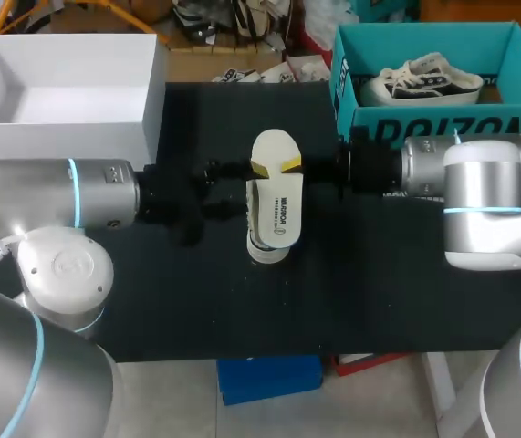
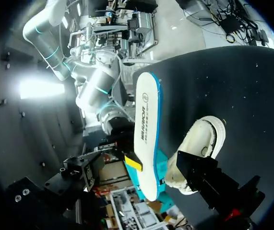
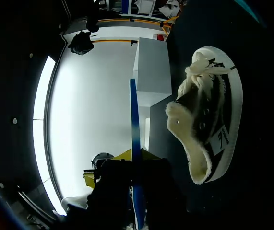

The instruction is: Take the shoe out of the shoebox, open the shoe tongue, remove and reinsert the insole, then place the shoe into the shoebox

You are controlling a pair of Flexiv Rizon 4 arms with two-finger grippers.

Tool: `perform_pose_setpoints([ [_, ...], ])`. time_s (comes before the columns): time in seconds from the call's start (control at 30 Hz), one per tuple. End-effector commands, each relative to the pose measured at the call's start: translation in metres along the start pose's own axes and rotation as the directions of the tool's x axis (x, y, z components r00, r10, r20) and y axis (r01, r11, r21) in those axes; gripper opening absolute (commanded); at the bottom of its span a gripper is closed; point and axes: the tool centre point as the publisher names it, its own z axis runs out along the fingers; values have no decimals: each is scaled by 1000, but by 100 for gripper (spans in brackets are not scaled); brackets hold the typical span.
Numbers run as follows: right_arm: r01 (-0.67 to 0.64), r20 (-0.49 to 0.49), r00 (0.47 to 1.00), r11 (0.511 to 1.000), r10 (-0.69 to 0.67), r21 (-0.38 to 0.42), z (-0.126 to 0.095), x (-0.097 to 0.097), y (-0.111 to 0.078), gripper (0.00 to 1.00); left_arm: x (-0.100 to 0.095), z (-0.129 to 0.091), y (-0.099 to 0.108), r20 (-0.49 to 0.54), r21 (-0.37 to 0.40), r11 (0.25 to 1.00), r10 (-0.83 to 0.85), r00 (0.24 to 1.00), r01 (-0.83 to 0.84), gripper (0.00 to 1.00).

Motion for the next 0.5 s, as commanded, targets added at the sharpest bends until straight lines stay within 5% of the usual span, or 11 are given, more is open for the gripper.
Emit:
perform_pose_setpoints([
  [0.03, -1, 1, 1000, 1000, 1, 0, 0, 0, 0, 0, 3, 15, 10, 447, 10, 1000, 4, 895, -9, 100],
  [0.5, -1, 1, 1000, 1000, 1, 0, 0, 0, 0, 0, 8, 39, 7, 399, 46, 999, -37, 916, 21, 100],
])
